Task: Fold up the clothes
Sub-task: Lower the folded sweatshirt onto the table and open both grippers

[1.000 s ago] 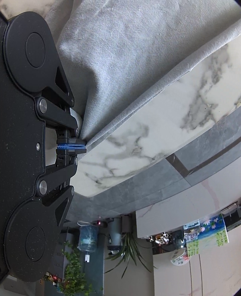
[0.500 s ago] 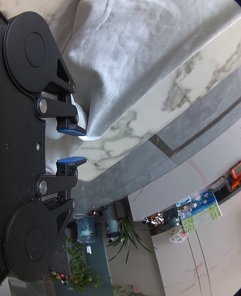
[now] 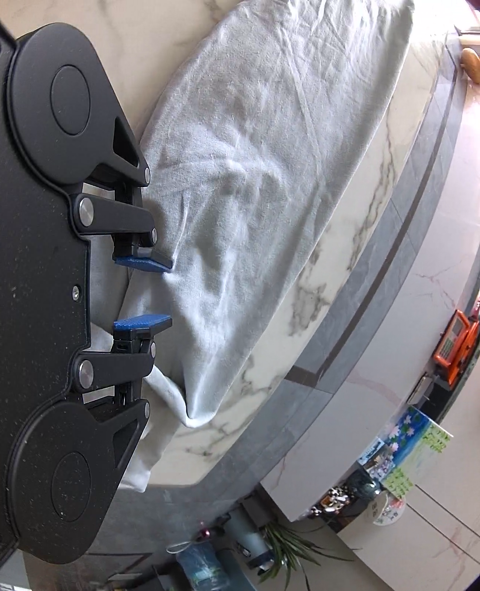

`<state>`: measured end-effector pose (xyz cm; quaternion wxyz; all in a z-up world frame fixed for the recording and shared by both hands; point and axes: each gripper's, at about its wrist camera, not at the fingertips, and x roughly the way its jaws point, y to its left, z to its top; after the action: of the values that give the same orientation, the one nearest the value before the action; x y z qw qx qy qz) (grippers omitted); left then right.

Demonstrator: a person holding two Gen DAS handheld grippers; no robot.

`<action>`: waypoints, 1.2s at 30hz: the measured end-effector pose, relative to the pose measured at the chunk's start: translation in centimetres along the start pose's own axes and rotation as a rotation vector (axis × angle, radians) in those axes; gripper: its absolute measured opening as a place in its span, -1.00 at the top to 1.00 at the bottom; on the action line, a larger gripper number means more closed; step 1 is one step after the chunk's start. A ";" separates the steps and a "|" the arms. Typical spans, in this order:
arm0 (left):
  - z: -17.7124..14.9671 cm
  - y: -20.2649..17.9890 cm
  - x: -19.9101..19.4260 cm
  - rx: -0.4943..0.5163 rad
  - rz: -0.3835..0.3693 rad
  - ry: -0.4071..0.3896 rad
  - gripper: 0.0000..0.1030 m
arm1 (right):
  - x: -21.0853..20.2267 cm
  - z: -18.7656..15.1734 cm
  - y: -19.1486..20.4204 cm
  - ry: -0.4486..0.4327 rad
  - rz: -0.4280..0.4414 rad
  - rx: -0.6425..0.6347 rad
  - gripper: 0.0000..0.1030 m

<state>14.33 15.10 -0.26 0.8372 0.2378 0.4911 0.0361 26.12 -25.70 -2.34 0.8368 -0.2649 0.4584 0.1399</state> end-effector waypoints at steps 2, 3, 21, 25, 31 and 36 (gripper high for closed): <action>0.0 -0.3 0.0 0.023 0.017 0.001 0.74 | 0.1 0.0 -0.2 0.000 0.005 0.023 0.54; 0.1 -0.6 0.0 0.046 0.027 0.005 0.76 | 0.1 0.1 -0.3 0.003 0.011 0.034 0.54; -2.7 -1.5 -0.7 0.175 0.007 0.103 1.00 | -2.8 -2.6 1.4 0.197 0.092 0.100 0.74; -3.6 -1.8 -1.2 0.190 0.004 0.108 1.00 | -4.3 -4.4 2.0 0.241 0.124 0.104 0.75; -5.0 -1.8 -2.2 0.183 -0.029 0.104 1.00 | -6.1 -6.9 3.2 0.267 0.123 0.113 0.75; -5.9 -1.7 -2.8 0.159 -0.034 0.079 1.00 | -7.2 -8.2 4.2 0.284 0.112 0.106 0.75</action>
<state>7.62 14.98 -1.15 0.7962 0.2936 0.5289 -0.0079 14.50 -26.87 -1.21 0.7673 -0.2113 0.5929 0.1230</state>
